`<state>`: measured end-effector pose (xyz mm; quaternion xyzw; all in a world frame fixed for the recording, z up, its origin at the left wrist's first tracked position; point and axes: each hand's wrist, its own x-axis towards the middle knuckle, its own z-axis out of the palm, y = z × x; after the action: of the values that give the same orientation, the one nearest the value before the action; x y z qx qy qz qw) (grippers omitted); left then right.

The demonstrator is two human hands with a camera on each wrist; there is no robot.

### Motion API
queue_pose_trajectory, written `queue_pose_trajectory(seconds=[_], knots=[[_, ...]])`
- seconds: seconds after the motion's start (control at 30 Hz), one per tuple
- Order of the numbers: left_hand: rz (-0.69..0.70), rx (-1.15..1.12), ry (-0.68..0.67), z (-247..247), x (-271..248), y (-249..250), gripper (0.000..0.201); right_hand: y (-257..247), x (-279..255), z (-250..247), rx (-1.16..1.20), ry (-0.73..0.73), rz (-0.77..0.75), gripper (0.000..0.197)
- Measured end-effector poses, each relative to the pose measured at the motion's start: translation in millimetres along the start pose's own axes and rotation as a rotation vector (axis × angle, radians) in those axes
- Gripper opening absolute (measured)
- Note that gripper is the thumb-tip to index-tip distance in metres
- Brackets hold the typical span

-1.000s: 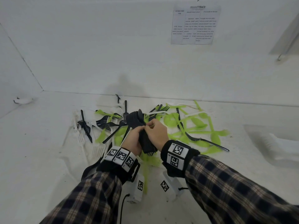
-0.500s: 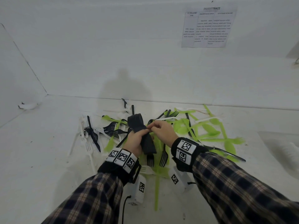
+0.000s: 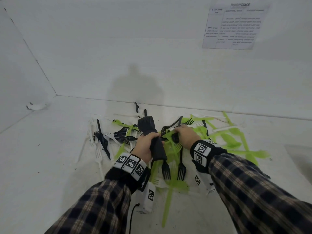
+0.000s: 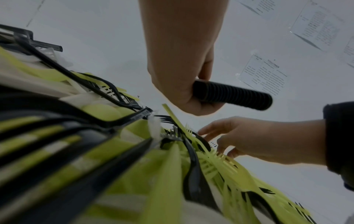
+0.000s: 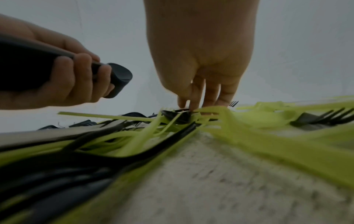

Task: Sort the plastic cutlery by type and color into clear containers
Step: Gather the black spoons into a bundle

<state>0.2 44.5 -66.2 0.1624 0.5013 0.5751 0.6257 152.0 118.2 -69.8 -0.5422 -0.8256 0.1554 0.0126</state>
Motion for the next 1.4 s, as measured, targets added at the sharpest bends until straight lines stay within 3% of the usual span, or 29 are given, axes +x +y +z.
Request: queue_pose_trajectory(seconds=[0.17, 0.3, 0.53, 0.63, 0.77, 0.87, 1.0, 1.07, 1.27, 1.4], knots=[[0.019, -0.013, 0.014, -5.4, -1.4, 4.7, 0.017, 9.1, -2.7, -2.5, -0.247, -0.040, -0.042, 0.037], [0.054, -0.045, 0.055, -15.6, 0.4, 7.5, 0.024, 13.2, -5.5, 0.1, -0.319, 0.054, -0.047, 0.037], [0.064, -0.099, 0.104, -20.8, -2.7, 9.5, 0.029, 20.5, 0.2, -8.9, -0.148, 0.158, -0.138, 0.033], [0.080, -0.115, 0.117, -21.0, -7.1, 11.9, 0.023, 16.1, -4.5, -14.6, -0.111, 0.276, -0.142, 0.030], [0.104, -0.117, 0.133, -23.3, -12.5, 13.7, 0.023, -3.1, -13.1, -25.9, 0.169, 0.435, -0.189, 0.026], [0.113, -0.129, 0.144, -24.2, -16.0, 11.7, 0.022, -28.5, -23.6, -26.6, 0.268, 0.311, -0.216, 0.028], [0.136, -0.159, 0.163, -29.5, -25.2, 11.3, 0.021, -49.1, -40.2, -1.3, -0.268, -0.028, -0.309, 0.037], [0.154, -0.168, 0.169, -34.0, -30.8, 13.2, 0.019, -44.4, -47.0, 5.4, -0.330, -0.098, -0.282, 0.036], [0.134, -0.142, 0.172, -37.8, -45.5, 8.4, 0.010, -27.4, -63.9, -4.2, -0.386, -0.075, -0.083, 0.041], [0.056, -0.038, 0.139, -23.9, -54.5, -5.9, 0.013, -32.1, -74.2, -8.8, -0.146, 0.037, 0.069, 0.036]])
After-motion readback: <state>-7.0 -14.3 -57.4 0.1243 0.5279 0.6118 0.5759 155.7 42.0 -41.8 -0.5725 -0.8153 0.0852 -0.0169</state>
